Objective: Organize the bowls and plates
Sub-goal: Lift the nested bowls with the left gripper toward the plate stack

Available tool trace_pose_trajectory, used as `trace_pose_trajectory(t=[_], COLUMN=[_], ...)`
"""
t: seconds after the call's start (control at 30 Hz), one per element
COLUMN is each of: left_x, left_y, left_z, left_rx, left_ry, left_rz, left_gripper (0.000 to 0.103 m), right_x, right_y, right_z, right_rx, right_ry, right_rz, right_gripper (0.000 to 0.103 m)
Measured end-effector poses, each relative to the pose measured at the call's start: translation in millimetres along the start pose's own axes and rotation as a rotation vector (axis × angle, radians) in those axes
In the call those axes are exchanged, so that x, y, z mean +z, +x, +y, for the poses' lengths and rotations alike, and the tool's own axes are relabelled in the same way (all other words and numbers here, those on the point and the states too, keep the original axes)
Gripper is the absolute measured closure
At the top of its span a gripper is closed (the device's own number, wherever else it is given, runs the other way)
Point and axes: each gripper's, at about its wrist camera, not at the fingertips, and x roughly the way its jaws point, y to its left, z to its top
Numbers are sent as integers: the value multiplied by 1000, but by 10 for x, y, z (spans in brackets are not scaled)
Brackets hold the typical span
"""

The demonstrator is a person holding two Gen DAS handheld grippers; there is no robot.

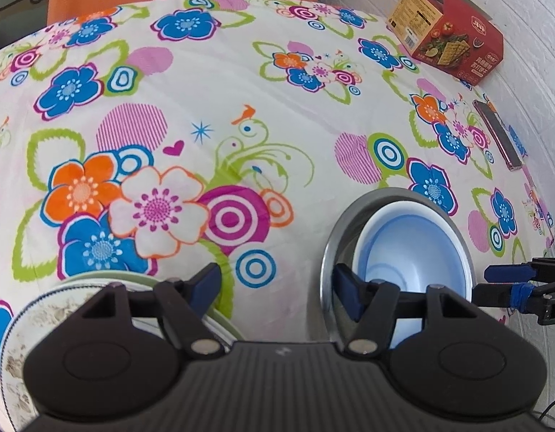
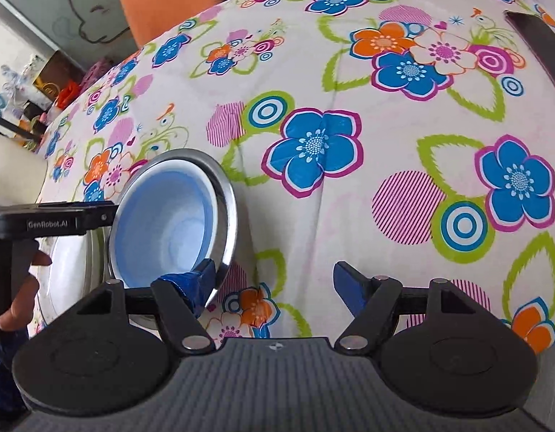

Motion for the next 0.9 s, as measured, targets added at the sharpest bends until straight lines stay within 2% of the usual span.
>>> trace_pose_trajectory(t=[0.27, 0.4, 0.47, 0.63, 0.77, 0.9], left_x=[-25, -68, -67, -56, -76, -33], left_y=[-53, -72, -73, -39, -40, -37], left_z=[68, 16, 16, 56, 28, 66], left_rx=[-52, -27, -15, -31, -19, -39], left_ry=[-34, -2, 4, -11, -3, -35], left_rz=[-31, -52, -57, -55, -65, -43], left_gripper=[39, 39, 39, 39, 39, 39], right_x=[57, 100, 103, 55, -6, -53], right_y=[80, 251, 252, 223, 203, 206], right_z=[56, 109, 127, 104, 74, 8], right_rx=[-93, -114, -123, -94, -53, -1], right_ry=[22, 8, 11, -30, -73, -99], right_rz=[-23, 40, 29, -1, -60, -96], right_gripper=[37, 36, 36, 36, 39, 38])
